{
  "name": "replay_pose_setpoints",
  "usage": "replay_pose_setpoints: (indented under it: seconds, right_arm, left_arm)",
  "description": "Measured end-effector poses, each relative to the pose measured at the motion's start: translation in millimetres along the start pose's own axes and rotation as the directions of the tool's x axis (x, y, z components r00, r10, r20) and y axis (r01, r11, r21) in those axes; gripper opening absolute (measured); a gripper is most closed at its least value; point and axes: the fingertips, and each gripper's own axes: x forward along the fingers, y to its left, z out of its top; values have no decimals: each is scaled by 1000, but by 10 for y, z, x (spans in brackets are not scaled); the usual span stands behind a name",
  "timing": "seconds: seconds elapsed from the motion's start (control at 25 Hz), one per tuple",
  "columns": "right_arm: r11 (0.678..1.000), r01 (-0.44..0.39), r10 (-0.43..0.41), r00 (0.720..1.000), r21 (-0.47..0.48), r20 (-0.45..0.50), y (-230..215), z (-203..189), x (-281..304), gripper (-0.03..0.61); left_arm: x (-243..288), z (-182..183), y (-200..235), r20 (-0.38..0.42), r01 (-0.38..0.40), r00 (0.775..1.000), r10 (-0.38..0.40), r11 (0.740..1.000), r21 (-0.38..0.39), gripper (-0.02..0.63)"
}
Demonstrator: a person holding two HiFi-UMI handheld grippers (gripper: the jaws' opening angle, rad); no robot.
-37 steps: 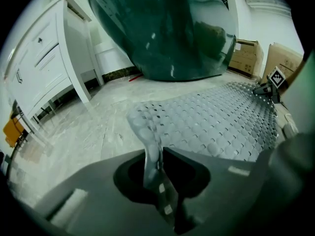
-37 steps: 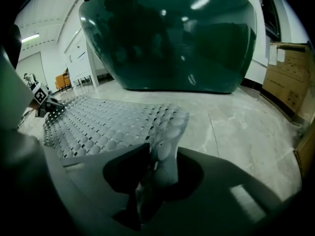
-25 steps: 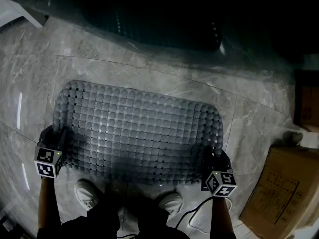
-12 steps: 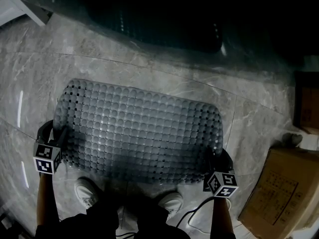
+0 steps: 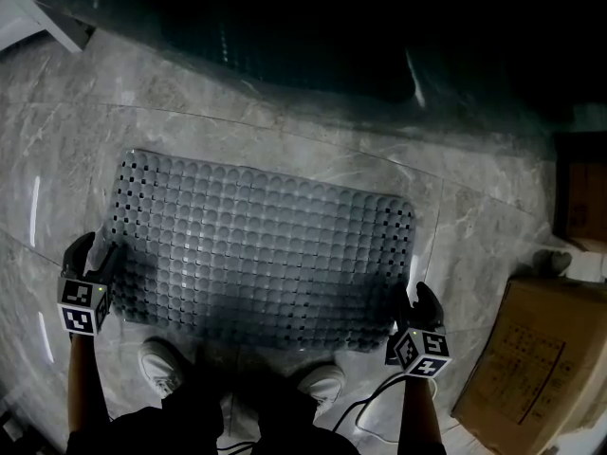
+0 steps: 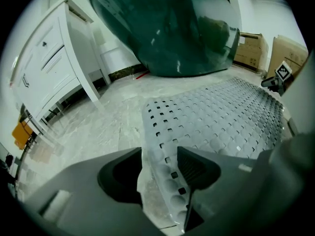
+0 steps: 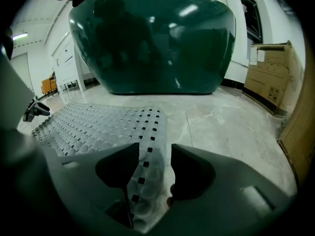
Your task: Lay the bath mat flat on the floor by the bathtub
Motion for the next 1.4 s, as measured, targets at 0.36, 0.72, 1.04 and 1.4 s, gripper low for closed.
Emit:
replay_pose_setpoints:
  seconds: [0.36, 0.72, 1.04, 1.4]
  right_arm:
    - [1000, -11, 11, 1000, 7, 1, 47, -36, -5, 186]
    - [999, 23, -23, 999, -22, 23, 153, 47, 1, 53]
    - [999, -15, 16, 999, -28, 39, 393, 170, 49, 28]
    - [1000, -24, 23, 991, 4, 128, 541, 583, -133, 26]
  left_arm:
    - [45, 76, -144, 38, 37, 999, -36, 999, -39, 209]
    - [19, 158, -159, 96, 36, 995, -30, 998, -54, 61]
    - [16, 192, -205, 115, 40, 993, -31, 996, -80, 2]
    - [-279, 523, -268, 218, 29, 976, 7, 986, -162, 2]
